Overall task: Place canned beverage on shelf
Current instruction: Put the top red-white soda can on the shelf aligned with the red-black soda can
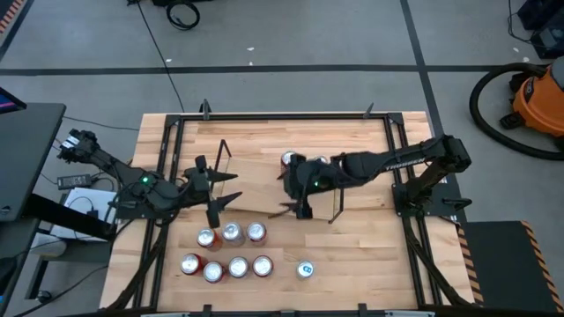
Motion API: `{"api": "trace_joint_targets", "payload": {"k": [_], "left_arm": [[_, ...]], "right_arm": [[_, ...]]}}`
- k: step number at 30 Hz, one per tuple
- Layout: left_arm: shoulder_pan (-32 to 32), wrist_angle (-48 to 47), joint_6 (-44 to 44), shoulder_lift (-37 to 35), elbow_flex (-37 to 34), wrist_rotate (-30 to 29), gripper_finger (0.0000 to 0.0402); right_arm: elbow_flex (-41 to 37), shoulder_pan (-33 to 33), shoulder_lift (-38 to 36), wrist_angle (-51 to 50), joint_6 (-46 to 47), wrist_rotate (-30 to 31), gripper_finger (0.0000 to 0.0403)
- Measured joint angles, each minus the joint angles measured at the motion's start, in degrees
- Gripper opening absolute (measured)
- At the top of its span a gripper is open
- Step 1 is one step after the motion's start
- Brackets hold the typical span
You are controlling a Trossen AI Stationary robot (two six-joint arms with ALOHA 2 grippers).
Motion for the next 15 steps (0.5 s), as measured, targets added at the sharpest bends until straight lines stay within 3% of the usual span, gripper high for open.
{"api": "trace_joint_targets", "payload": {"k": [8, 12, 15], "left_arm": [[1.9, 0.3, 0.4, 0.0, 0.0, -0.1, 0.0244], [2.2, 0.5, -0.6, 0.0, 0.0, -0.1, 0.0244], [1.8, 0.4, -2.9, 0.5, 0.0, 2.1, 0.0244]], "right_arm": [[1.3, 6.2, 5.1, 5.6, 0.3, -0.2, 0.0368], [6.4, 7.1, 9.1, 1.6, 0.4, -1.1, 0.0368], [11.5, 8.2, 10.7, -6.0, -0.7, 2.1, 0.0368]]}}
